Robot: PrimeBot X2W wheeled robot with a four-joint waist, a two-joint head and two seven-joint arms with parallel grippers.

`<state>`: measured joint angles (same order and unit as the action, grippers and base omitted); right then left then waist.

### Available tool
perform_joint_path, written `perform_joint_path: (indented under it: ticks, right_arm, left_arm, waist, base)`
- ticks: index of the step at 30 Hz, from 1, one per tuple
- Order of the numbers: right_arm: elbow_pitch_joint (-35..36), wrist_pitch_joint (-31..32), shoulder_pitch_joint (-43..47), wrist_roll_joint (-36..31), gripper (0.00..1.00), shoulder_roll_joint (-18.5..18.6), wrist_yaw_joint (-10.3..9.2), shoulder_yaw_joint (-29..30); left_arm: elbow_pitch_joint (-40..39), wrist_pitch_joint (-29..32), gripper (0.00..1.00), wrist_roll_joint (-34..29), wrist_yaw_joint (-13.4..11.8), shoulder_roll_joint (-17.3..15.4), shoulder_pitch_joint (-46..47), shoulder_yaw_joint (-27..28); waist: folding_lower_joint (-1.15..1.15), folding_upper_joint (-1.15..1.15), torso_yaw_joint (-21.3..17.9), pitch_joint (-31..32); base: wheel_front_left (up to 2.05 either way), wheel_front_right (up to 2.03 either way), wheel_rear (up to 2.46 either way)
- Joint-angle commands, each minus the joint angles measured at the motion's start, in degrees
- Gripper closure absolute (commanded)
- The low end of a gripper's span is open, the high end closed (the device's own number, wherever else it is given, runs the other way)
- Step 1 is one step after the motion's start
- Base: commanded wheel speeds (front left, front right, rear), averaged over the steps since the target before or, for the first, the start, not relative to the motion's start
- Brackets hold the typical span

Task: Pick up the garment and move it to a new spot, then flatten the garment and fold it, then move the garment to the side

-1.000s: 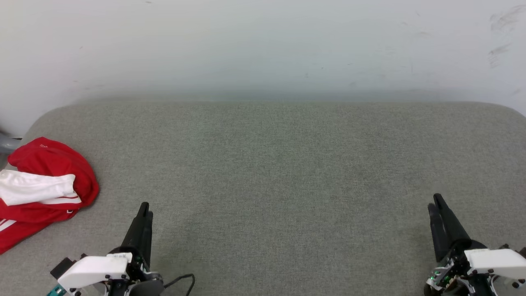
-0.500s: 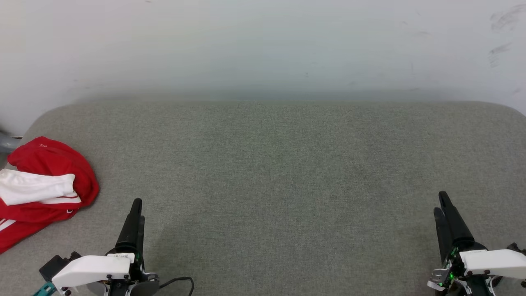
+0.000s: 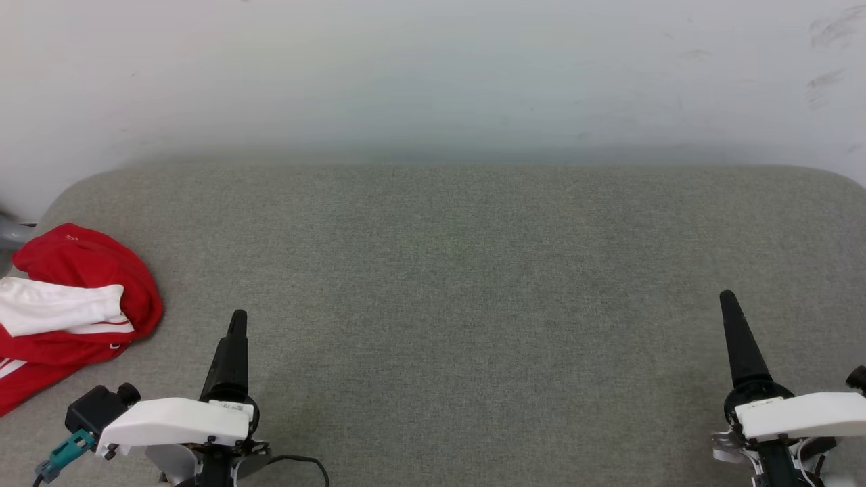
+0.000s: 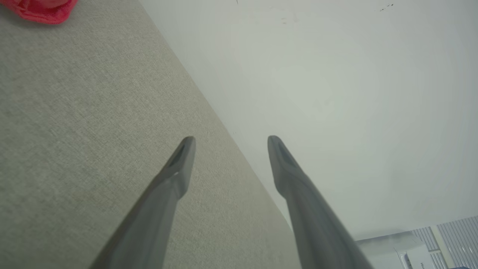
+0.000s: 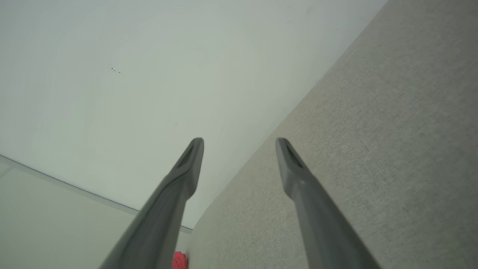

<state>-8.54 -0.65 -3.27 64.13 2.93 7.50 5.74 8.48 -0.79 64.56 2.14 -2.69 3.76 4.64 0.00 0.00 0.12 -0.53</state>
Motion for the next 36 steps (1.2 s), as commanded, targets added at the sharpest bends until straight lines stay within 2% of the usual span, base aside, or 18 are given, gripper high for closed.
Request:
perform_joint_path:
  ticks: [1, 15, 36]
  right_arm:
    - [1.78, -0.53, -0.41, -2.99, 0.0, 0.01, 0.0, -0.35]
    - [3.82, -3.47, 0.72, -21.96, 0.0, 0.0, 0.0, -2.01]
    - [4.52, -7.16, 1.52, -39.52, 0.0, -0.03, 0.0, -2.69]
  left_arm:
    - [-1.41, -0.55, 0.0, -2.53, -0.54, -0.13, 0.64, -0.35]
    - [-2.82, -3.42, 0.0, -19.27, -5.31, -1.31, 0.18, -4.3]
    - [-3.88, -7.1, 0.0, -33.87, -11.73, -4.49, -0.46, -10.82]
  waist:
    - [0.0, 0.0, 0.02, -0.02]
    - [0.0, 0.0, 0.1, -0.06]
    - [0.0, 0.0, 0.32, -0.06]
  base:
    - [0.0, 0.0, 0.0]
    - [0.0, 0.0, 0.0]
    - [0.0, 0.0, 0.0]
